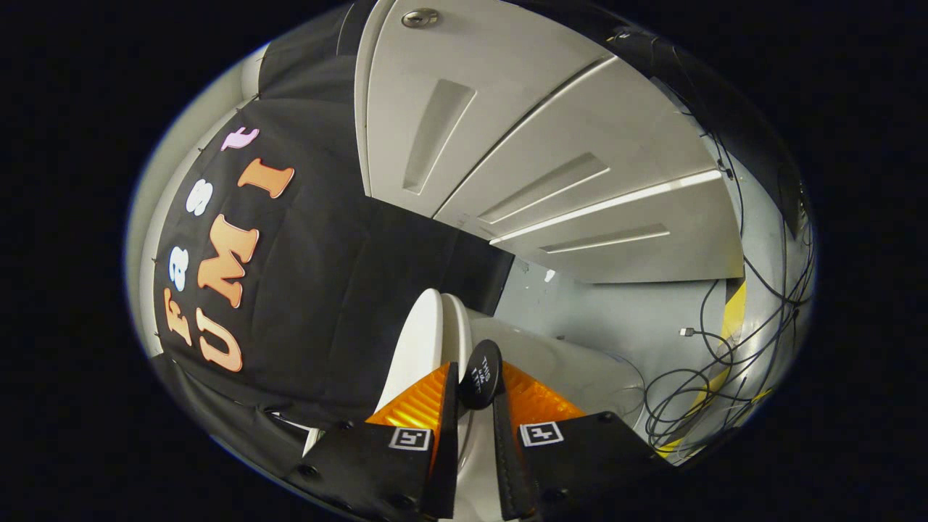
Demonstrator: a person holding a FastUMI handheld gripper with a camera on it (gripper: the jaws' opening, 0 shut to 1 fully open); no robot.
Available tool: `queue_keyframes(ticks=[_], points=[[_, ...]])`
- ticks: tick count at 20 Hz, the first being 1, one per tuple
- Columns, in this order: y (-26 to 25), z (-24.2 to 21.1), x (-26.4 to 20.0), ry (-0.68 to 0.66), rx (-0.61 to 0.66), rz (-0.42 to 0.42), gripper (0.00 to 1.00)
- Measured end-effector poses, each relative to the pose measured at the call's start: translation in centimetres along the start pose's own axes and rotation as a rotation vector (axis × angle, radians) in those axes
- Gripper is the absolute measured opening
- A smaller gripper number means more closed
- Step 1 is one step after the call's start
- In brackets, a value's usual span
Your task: Open the toilet lid.
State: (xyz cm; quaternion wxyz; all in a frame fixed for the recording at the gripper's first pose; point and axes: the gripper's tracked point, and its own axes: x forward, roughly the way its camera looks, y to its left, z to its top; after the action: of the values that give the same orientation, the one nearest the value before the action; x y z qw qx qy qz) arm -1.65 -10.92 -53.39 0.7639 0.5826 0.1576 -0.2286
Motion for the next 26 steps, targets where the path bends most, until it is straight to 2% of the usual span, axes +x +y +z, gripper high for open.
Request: queue_keyframes(ticks=[4, 6, 7, 8, 9, 12, 16, 26], points=[[-0.1, 0.4, 0.5, 0.0, 0.011, -0.002, 0.31], [0.5, -0.1, -0.4, 0.027, 0.03, 0.025, 0.23], [0.5, 0.0, -0.4, 0.026, 0.039, 0.031, 0.16], [0.7, 0.1, -0.5, 0.019, 0.052, 0.042, 0.15], [0.6, 0.0, -0.3, 0.022, 0.06, 0.044, 0.1], [0.9, 0.2, -0.2, 0.02, 0.116, 0.047, 0.09], [1.9, 0.3, -0.6, 0.012, 0.106, 0.056, 0.09], [9.4, 2.8, -2.1, -0.111, 0.004, 0.117, 0.09]])
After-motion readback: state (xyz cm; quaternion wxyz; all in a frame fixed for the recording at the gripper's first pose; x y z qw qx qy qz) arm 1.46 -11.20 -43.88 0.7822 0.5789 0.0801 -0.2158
